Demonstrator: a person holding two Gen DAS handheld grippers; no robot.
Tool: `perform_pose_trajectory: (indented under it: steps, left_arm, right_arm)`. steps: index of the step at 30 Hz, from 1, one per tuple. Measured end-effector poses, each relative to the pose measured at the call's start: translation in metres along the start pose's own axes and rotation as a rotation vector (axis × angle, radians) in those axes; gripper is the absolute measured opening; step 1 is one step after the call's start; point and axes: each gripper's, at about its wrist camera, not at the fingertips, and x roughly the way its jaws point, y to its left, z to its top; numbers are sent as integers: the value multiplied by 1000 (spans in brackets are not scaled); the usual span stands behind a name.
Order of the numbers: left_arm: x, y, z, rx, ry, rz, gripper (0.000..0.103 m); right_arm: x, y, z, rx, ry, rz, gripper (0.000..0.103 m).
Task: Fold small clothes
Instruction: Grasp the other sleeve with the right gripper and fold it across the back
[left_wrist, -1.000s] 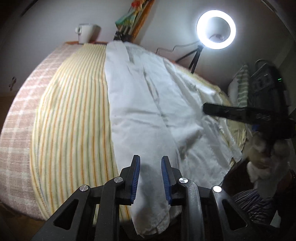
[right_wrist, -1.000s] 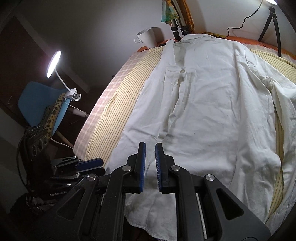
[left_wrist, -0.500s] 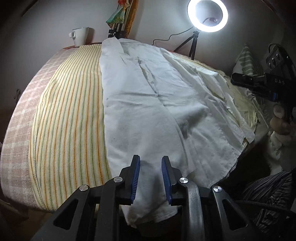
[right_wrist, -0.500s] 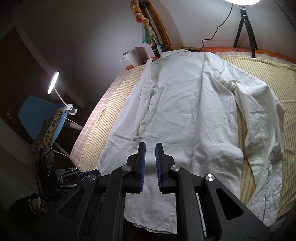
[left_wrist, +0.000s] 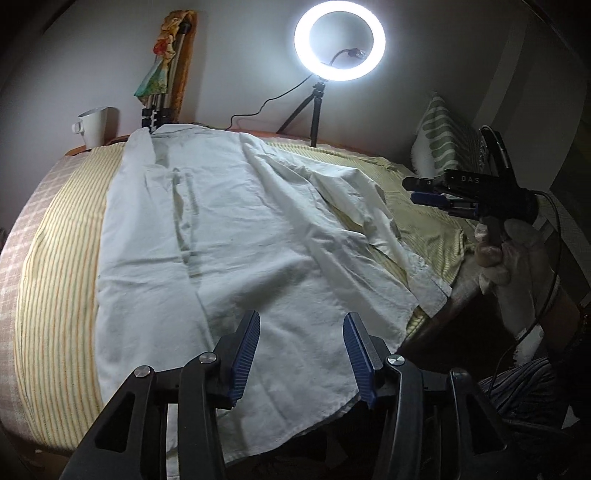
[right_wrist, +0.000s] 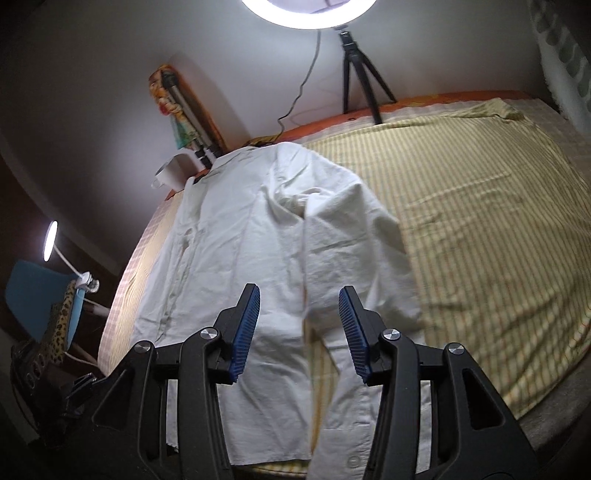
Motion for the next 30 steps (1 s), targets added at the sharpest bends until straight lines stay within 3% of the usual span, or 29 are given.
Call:
perform_pose_trajectory:
  steps: [11,22,24,26,30]
  left_arm:
    - [32,-36,15,3,55,-69,51]
    - [48,-48,18,14,79,-90,51]
    - [49,-48,17,24,83,-84,51]
    - [49,-47,17,33,87,-80,51]
    - [47,-43,15,26,89,-75,49]
  right_arm:
    - [22,-82,3,132,63,-77,47]
    - [58,-87,7,106,118,-28,51]
    - [62,-83,7,85,135,-15,46]
    - [69,-76,6,71,157,-7,18]
    - [65,-67,5,45,156,19,7]
